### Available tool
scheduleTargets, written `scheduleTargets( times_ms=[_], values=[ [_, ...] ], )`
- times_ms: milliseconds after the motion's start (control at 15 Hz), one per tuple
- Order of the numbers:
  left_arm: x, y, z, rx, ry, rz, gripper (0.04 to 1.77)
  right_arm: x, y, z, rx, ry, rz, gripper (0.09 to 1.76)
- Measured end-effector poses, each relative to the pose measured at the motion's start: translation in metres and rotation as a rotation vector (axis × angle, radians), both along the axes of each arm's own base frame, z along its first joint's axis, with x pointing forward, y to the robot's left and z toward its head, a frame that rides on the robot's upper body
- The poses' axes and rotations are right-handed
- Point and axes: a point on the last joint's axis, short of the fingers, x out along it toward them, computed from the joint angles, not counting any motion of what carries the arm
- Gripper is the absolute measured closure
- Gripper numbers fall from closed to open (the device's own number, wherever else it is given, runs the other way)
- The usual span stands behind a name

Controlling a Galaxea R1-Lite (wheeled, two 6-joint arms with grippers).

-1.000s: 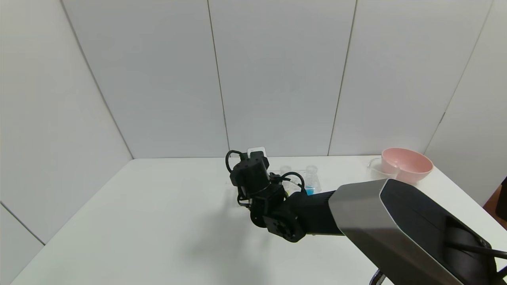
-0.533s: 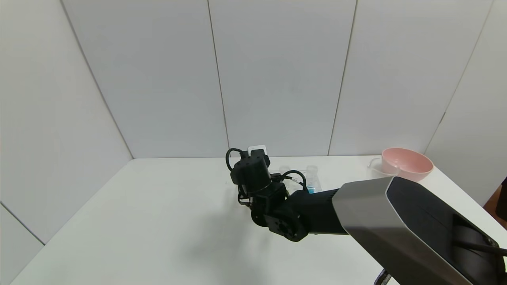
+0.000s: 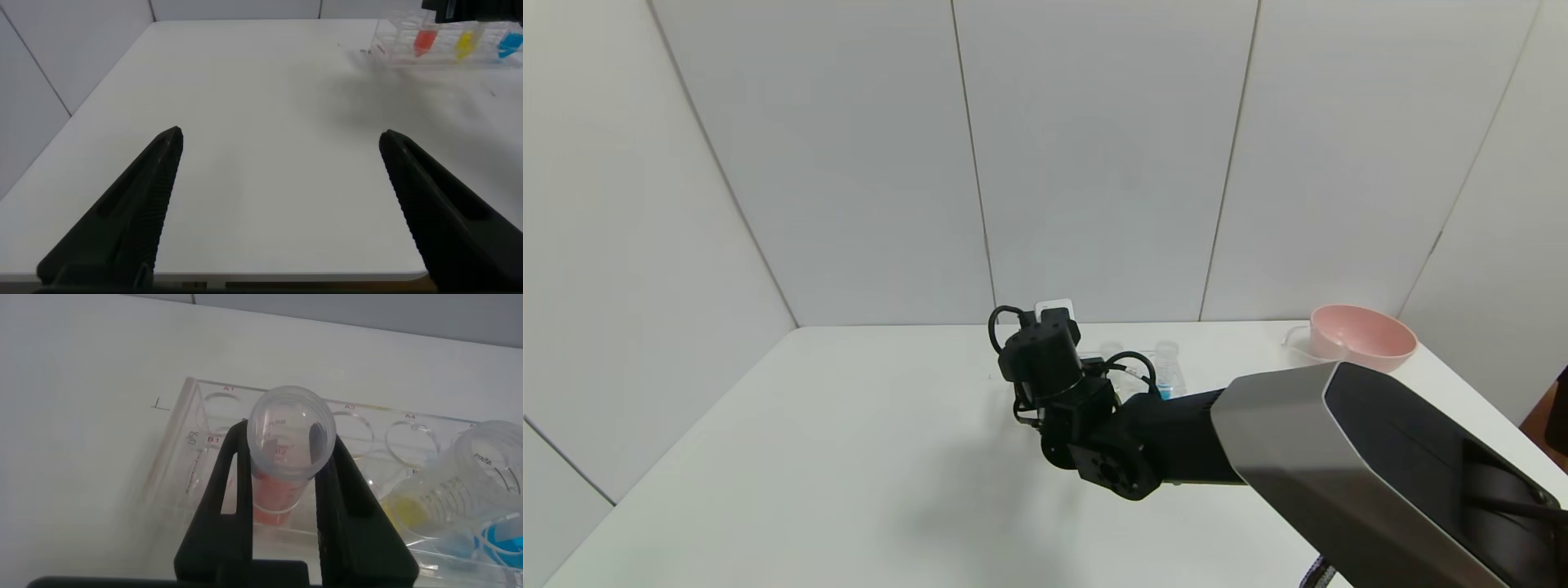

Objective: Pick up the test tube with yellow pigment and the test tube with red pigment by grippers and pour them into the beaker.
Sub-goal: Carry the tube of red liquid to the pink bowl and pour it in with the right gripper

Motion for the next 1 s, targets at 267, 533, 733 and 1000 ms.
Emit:
scheduleTargets(
  times_ms=[267, 533, 733, 1000],
  values=[
    [0.000, 0.000, 0.000, 0.000, 0.000, 0.000, 0.09, -0.004, -0.003, 0.006, -0.031, -0.002, 0.013, 1.35],
    [0.000, 0.000, 0.000, 0.000, 0.000, 0.000, 0.09, -0.007, -0.009, 0.037, -0.040, -0.043, 0.034, 1.35],
    [0.000, 0.000, 0.000, 0.000, 0.000, 0.000, 0.09, -0.012, -0.014, 0.060, -0.035, -0.074, 0.043, 1.35],
    [0.000, 0.000, 0.000, 0.000, 0.000, 0.000, 0.09, -0.020, -0.021, 0.074, -0.041, -0.077, 0.082, 1.35]
  ],
)
